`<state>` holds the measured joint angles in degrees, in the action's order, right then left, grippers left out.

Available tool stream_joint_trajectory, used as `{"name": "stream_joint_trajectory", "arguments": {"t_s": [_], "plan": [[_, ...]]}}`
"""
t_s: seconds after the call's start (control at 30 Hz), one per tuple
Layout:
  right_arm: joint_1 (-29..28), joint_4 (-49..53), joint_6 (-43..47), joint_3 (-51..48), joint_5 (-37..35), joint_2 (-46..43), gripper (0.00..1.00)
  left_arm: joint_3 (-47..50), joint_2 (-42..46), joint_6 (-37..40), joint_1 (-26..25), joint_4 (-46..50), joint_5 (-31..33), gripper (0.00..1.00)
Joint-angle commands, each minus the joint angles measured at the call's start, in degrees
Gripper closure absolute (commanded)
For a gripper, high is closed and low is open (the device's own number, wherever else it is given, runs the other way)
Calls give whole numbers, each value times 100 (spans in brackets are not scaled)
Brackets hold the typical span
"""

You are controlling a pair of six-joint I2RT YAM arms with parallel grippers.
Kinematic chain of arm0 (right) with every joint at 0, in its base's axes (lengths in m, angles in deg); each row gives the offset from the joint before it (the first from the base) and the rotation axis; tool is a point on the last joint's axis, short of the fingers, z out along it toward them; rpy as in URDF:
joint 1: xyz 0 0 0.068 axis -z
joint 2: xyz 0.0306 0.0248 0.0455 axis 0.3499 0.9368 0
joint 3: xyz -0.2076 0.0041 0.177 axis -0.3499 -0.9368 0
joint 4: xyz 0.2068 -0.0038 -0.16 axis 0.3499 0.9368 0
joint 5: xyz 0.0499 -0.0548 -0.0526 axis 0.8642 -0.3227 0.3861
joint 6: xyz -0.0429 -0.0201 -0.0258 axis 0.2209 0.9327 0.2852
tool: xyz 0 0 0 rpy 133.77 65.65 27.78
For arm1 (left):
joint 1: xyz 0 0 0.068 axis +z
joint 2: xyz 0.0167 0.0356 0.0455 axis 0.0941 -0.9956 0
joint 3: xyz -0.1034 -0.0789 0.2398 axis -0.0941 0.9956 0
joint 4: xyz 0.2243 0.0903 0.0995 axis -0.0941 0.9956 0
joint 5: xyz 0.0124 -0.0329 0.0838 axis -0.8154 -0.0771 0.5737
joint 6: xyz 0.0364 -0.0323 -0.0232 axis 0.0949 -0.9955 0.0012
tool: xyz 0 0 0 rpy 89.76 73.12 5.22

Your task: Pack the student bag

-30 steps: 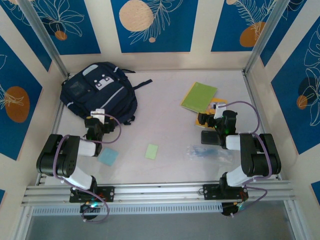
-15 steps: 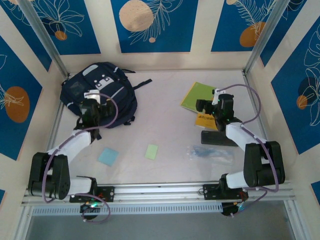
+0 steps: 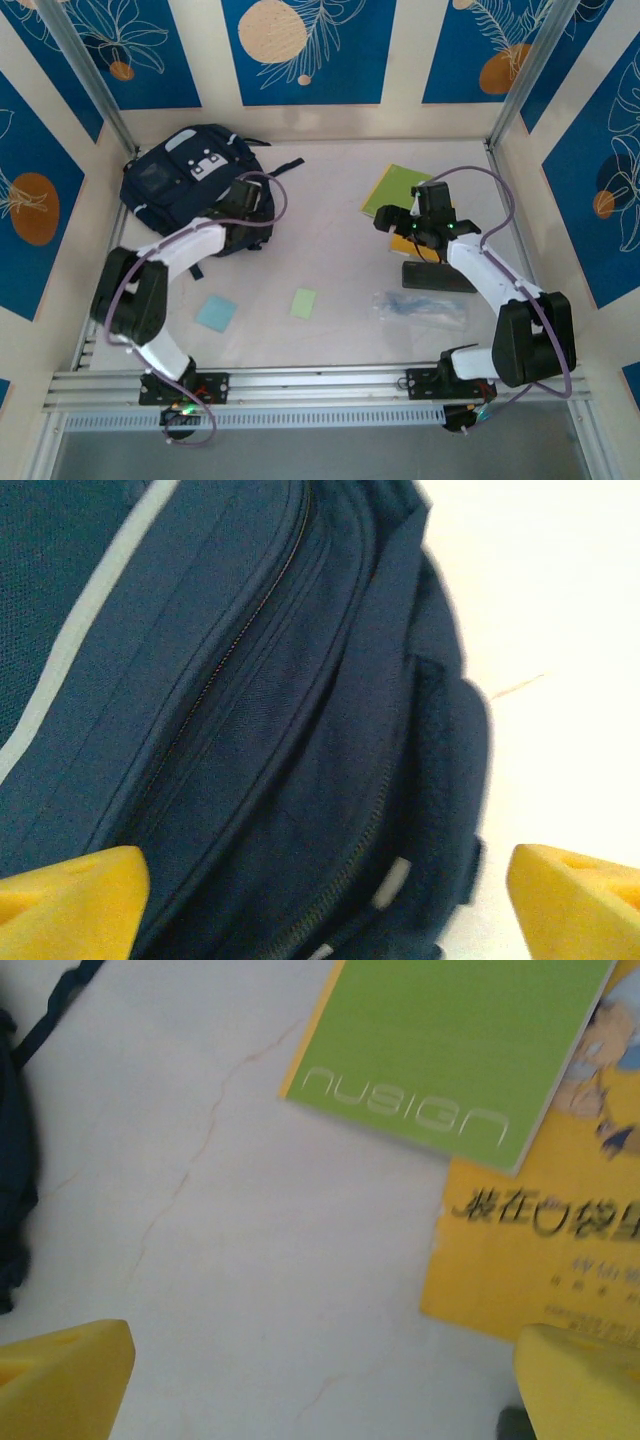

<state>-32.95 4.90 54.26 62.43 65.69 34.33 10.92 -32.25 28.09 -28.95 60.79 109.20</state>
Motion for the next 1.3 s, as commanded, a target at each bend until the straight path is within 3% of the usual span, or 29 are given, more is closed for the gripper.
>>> {"name": "stream_joint_trajectory", "arguments": {"t_s": [0.0, 0.1, 0.17, 0.23, 0.3, 0.33, 0.53, 0.77, 1.1, 1.2, 1.27], "plan": [[-58, 511, -305, 196, 484, -226, 4, -700, -687, 6, -9, 767, 937, 15], [-55, 604, -249, 162, 516, -321, 5, -1115, -1169, 2, 18, 1027, 1174, 22], [-53, 693, -186, 151, 492, -385, 9, -1452, -1484, 33, 35, 1240, 1028, 37], [-45, 783, -106, 156, 441, -462, 14, -1626, -1668, 86, 31, 1371, 774, 59], [-45, 845, -14, 147, 307, -546, 18, -1743, -1763, 89, 25, 1505, 469, 93], [-32, 862, 18, 130, 177, -599, 19, -1756, -1772, 95, 11, 1544, 271, 100], [414, 903, 55, 137, -103, -527, 19, -1560, -1489, 46, -461, 1312, -1143, 100], [1205, 615, -39, 477, -108, 237, 22, -2041, -1645, -678, -1342, 1114, -1800, 100], [1895, 490, 153, 1602, 428, 1771, 28, -2766, -1920, -1671, -2001, 1246, -2394, 100], [1924, 551, 222, 1944, 492, 2109, 28, -2766, -1778, -1846, -2012, 1294, -2380, 83], [1932, 657, 199, 2158, 649, 2273, 30, -2828, -1663, -1839, -2005, 1391, -2250, 59]]}}
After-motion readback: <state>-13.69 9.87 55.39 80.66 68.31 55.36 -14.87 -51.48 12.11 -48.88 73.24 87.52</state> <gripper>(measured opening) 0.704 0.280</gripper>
